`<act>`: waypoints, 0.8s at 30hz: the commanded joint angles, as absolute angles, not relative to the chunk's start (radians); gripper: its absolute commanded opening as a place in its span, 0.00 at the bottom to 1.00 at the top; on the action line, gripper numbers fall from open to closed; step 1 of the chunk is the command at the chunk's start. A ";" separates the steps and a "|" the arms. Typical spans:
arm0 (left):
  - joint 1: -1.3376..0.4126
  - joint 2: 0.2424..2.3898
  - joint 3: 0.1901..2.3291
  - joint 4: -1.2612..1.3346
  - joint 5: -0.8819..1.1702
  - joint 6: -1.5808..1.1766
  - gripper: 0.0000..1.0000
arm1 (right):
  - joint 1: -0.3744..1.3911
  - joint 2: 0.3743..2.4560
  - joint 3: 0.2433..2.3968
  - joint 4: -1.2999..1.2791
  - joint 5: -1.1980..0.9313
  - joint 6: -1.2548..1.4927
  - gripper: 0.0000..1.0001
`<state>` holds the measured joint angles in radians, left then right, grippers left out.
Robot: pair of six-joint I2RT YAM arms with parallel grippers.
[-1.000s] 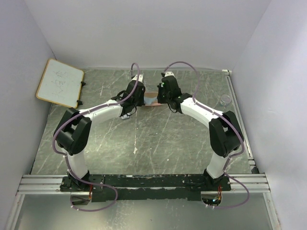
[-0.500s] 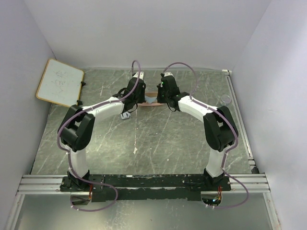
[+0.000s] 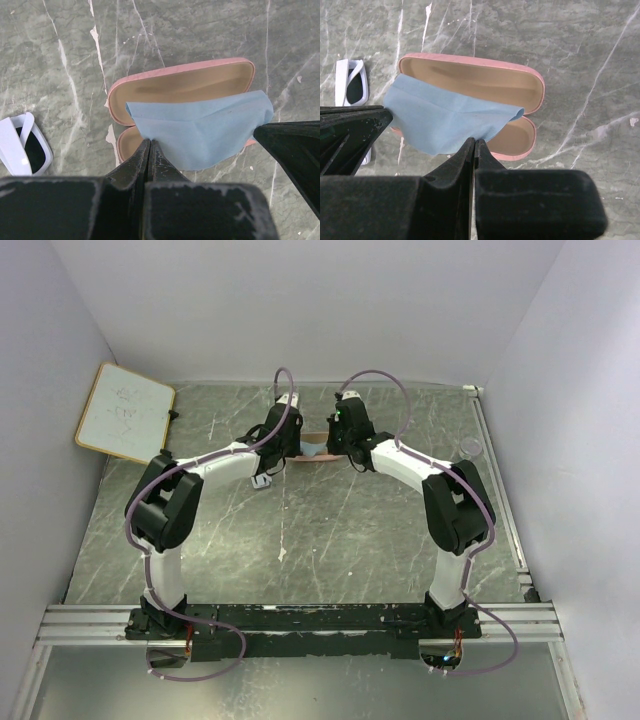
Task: Organize the sunglasses
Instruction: Place the glasses cleaning cloth in the sunglasses case.
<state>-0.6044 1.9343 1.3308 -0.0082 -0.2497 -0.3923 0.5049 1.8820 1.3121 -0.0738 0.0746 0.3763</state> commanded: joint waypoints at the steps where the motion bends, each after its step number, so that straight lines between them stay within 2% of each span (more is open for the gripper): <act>1: -0.596 1.957 1.353 0.025 -0.226 -0.383 0.07 | 0.499 1.901 1.331 -0.054 0.070 0.366 0.00; 24: -0.578 1.986 1.357 0.020 -0.208 -0.389 0.07 | 0.454 1.929 1.331 -0.037 0.046 0.375 0.00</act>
